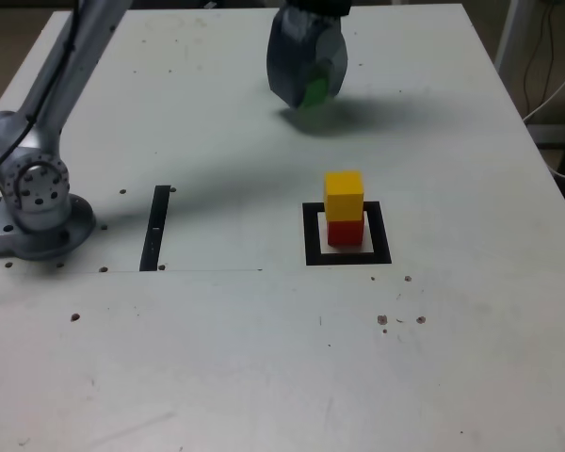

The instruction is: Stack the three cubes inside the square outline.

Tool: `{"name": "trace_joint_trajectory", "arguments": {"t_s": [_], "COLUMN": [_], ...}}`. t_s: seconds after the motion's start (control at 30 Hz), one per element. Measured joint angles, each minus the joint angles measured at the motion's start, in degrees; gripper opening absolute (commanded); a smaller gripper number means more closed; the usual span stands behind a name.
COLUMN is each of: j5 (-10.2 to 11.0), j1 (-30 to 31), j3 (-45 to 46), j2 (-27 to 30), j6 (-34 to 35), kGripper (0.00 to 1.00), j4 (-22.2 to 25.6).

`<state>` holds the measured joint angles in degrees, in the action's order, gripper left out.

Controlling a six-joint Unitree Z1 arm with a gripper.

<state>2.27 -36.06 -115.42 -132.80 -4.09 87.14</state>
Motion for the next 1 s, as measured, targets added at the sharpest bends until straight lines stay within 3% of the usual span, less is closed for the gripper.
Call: {"name": "trace_joint_trajectory", "arguments": {"t_s": [0.47,1.0], "j5": [-2.73,-4.96], "j1": [4.67,17.01], "j3": [0.59,2.15], "j2": [6.01,10.14], "j6": [0.71,1.04], "kGripper": [0.29,0.29], "j4": [3.57,4.67]}}
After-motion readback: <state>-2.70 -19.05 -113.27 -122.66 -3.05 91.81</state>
